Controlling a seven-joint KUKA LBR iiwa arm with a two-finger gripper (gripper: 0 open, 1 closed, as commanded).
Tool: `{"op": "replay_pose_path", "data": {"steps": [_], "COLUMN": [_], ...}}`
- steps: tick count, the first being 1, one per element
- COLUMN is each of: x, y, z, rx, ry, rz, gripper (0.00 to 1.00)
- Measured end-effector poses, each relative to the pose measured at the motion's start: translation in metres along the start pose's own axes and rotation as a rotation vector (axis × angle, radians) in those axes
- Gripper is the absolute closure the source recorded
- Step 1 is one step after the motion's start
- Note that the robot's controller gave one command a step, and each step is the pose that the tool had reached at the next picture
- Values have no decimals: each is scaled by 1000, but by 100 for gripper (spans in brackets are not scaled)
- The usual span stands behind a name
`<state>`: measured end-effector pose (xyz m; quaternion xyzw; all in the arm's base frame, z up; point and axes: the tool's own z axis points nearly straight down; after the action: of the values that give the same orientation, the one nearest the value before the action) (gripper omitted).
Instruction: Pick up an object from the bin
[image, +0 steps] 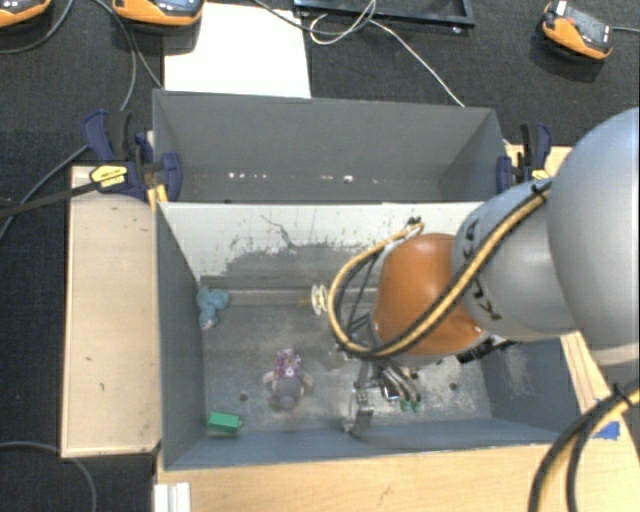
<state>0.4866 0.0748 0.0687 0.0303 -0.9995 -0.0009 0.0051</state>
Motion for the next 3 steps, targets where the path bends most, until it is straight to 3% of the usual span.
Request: {"op": "replay_pose_path", "data": {"steps": [1, 2, 3], "x": [-45, -35, -21], "y": [22, 78, 89], "z": [-2, -2, -7], "rx": [0, -5, -1], "ry": [-17, -4, -17], "rz": [-78, -49, 40], "gripper": [0, 0, 100]}}
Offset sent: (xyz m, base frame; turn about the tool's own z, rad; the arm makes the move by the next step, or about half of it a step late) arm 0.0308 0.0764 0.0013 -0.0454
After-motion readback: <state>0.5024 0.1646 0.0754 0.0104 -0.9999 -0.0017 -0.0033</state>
